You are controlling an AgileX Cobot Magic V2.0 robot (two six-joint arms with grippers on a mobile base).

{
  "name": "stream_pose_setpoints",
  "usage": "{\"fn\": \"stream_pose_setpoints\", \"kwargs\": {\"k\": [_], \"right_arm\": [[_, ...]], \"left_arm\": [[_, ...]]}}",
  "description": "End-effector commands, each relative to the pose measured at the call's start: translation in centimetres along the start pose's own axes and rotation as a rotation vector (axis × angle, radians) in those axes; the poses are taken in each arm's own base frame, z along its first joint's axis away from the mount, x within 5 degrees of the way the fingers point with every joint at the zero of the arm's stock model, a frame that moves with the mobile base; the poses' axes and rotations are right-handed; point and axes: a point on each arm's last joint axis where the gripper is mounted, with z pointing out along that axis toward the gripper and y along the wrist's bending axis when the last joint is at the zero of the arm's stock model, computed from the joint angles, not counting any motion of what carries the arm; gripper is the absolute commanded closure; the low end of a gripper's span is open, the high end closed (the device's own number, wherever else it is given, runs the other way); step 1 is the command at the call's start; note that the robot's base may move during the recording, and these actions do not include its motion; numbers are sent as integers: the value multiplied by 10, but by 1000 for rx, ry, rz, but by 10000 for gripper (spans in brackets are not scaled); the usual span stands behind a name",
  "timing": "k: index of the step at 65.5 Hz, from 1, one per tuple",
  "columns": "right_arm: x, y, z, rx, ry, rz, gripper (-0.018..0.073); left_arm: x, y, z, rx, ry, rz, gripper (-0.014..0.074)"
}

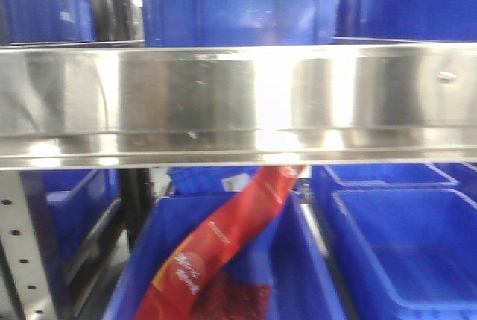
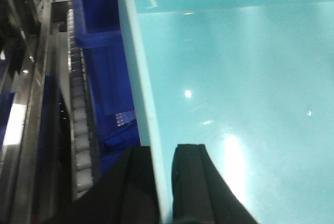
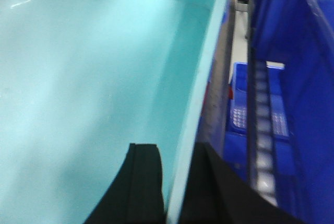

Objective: Fetch blue bin and place on conveyor start
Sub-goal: 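Pull the gripped bin off the shelf toward the robot, then hold the bin with both grippers while driving away from the shelf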

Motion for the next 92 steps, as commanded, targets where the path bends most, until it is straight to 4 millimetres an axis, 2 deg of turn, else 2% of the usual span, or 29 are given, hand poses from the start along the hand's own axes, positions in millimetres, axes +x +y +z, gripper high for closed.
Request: {"fn": "stream_pose_setpoints", "kwargs": {"k": [1,92], "right_arm": [[-8,7,-9,-54,-80,14,711],[-8,7,-9,-54,-80,14,711]], "left_arm": [[-12,-9,-8,78,-116,-25,708],[-12,-9,-8,77,-114,-25,708]]}}
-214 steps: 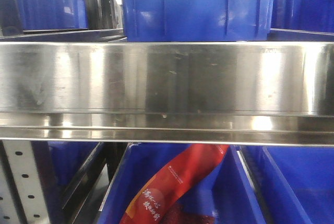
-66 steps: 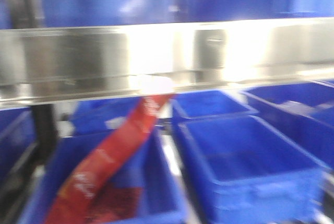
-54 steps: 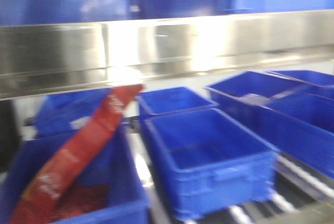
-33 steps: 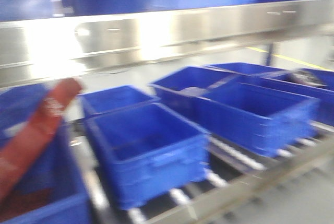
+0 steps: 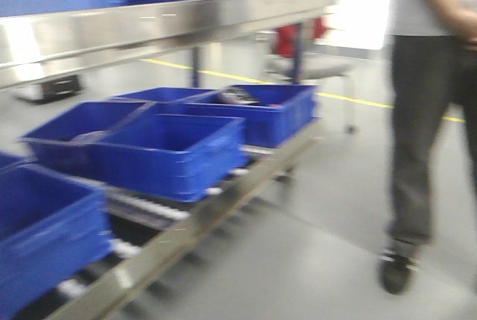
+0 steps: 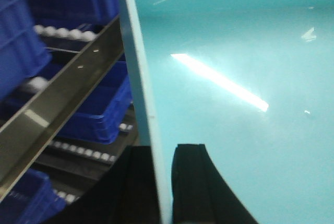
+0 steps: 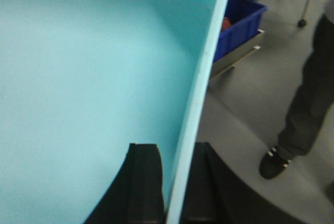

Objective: Fetch blue bin and place on conveyor start
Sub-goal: 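Hold the bin with both grippers while driving away from the shelf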

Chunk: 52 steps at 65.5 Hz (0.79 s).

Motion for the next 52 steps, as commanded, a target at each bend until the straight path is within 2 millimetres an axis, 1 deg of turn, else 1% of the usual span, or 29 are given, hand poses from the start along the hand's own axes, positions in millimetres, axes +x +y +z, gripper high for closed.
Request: {"fn": "stream_pose_setpoints", "kwargs": {"k": [1,52], "right_arm": [[-8,7,-9,-54,-80,14,711],[-8,7,-9,-54,-80,14,711]], "left_arm": [[-11,-8,-7,73,-99,-28,708],[-11,-8,-7,73,-97,-28,708]]}}
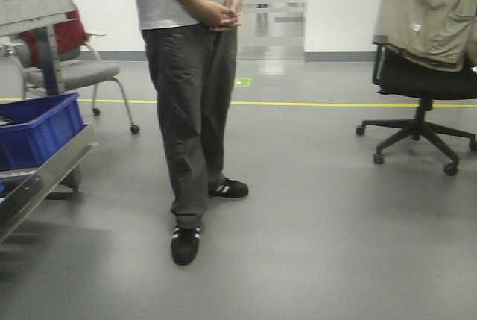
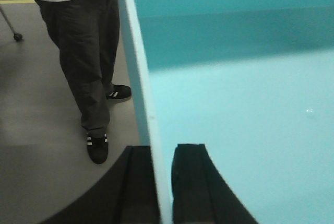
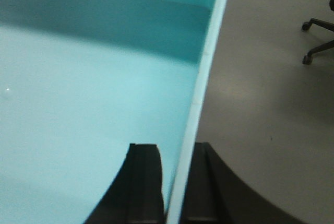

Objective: Fetch blue bin and place on conveyor start
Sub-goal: 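Hold the bin with both grippers while driving away from the shelf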

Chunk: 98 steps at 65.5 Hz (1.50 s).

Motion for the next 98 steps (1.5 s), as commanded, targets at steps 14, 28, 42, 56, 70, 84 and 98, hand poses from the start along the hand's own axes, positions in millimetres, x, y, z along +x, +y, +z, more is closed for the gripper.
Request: {"fn": "stream_pose_setpoints", "kwargs": {"k": [14,28,42,56,70,84,98], "right_arm": [[-8,8,-6,-56,-79,14,711],[-9,8,-6,-56,-83,14,711],[-9,8,-6,-56,-83,14,711],[-9,8,-6,-56,-83,14,711],[-9,8,-6,-56,-83,14,711],[-9,8,-6,-56,-83,14,711],[-9,8,-6,-56,-83,14,711]], "left_arm": [[-10,-8,-7,70,-95,-25,708],[-10,-8,-7,69,-93,-25,708],[-10,-8,-7,69,-93,-25,708],[-10,-8,-7,69,-93,-25,708],[-10,-8,-7,69,-93,-25,708],[-10,-8,-7,69,-93,-25,708],[-10,-8,-7,69,-93,-25,708]]}}
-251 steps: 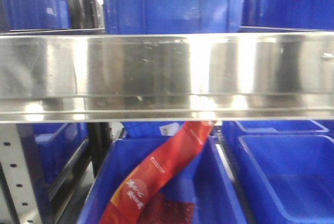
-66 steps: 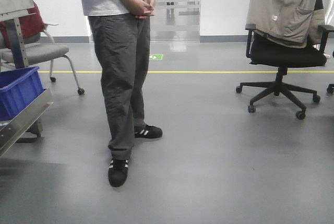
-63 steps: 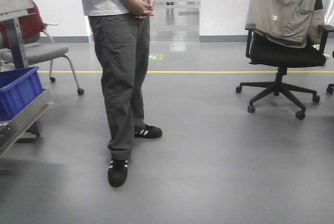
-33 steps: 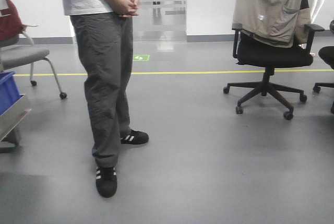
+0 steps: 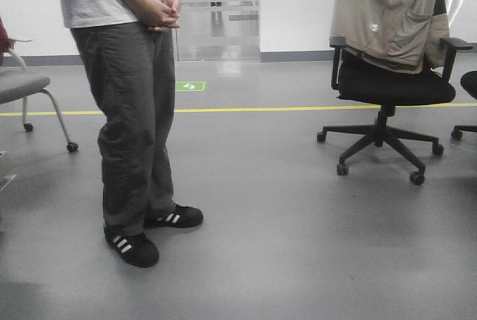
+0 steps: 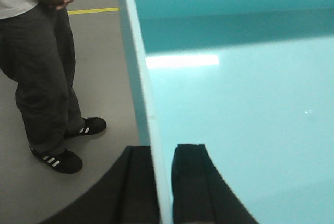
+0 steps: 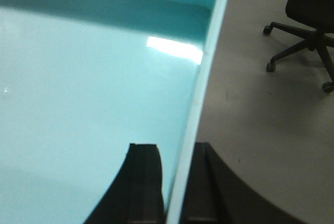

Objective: Fetch blue bin and place on conveyor start
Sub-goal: 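Hold the bin with both grippers while driving away from the shelf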

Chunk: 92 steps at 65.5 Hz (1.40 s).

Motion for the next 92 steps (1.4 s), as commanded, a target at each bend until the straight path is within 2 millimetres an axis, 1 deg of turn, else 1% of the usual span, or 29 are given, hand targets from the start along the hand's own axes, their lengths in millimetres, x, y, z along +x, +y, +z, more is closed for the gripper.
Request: {"fn": "stream_pose_setpoints", "kwargs": {"k": [1,92], "right_arm": [[-8,8,-6,-56,-82,12,711],[-9,8,-6,-56,-84,12,711]], "left_arm": [[-10,-8,-7,68,-91,-25,708],[-10,-7,-7,62,-93,-16,708]]}}
